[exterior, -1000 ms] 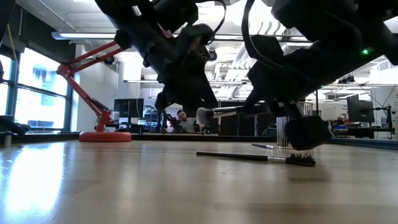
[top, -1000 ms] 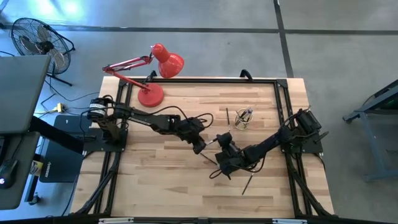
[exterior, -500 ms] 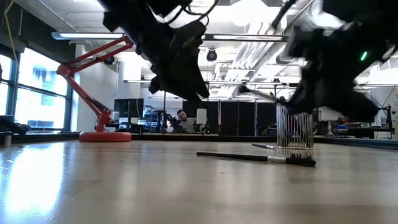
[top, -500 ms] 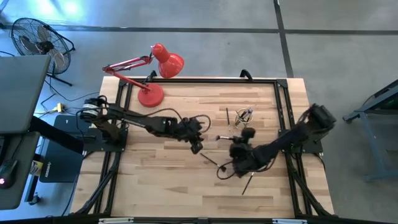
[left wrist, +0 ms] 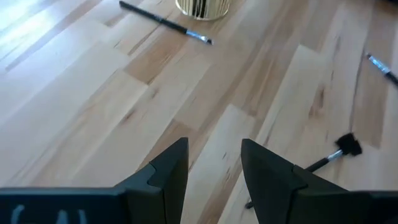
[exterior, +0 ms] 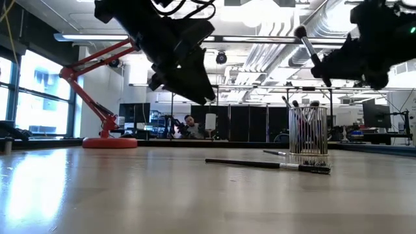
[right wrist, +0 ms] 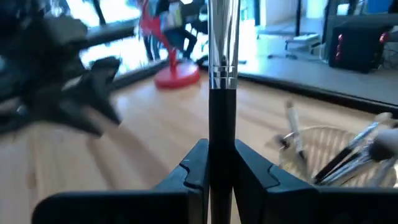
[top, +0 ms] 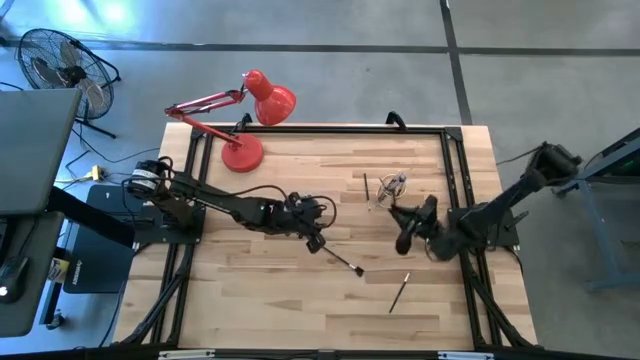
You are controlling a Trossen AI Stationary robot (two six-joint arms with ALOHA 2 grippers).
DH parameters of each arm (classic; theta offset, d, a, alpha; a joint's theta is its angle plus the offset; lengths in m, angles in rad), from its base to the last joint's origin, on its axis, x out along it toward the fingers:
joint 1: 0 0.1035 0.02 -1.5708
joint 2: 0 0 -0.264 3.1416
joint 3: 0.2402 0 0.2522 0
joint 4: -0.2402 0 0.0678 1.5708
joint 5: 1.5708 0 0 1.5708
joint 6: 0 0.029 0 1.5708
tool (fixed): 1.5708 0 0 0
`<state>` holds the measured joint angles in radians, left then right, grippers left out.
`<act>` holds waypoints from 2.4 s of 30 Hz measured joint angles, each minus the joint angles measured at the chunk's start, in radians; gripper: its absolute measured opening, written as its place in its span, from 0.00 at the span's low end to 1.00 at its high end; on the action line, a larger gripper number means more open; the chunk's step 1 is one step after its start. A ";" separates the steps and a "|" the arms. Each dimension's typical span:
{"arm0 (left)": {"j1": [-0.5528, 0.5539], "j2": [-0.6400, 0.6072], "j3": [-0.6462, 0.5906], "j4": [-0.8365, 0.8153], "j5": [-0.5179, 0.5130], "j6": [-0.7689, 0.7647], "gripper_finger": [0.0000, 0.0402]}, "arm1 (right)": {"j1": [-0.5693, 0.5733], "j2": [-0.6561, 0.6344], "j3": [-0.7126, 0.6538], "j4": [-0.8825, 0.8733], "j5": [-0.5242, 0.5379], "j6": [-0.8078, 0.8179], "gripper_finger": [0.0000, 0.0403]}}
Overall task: Put items in baskets/containers
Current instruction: Put the black brush into the gold holder
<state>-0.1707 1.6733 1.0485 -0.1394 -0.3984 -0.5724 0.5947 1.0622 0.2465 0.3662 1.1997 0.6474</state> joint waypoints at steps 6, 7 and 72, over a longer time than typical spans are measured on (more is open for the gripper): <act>0.000 0.000 0.000 0.047 0.003 0.000 0.37 | -0.138 -0.043 -0.233 0.722 -0.174 -0.490 0.10; 0.000 0.000 0.000 0.052 0.003 0.000 0.37 | -0.169 -0.042 -0.236 0.757 -0.190 -0.536 0.10; 0.000 0.000 0.000 0.085 0.056 0.053 0.37 | -0.392 -0.009 0.203 -0.193 -0.683 -0.516 0.16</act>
<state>-0.1707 1.6733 1.0481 -0.0544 -0.3420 -0.5194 0.2029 1.0534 0.4495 0.1732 0.5165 0.1311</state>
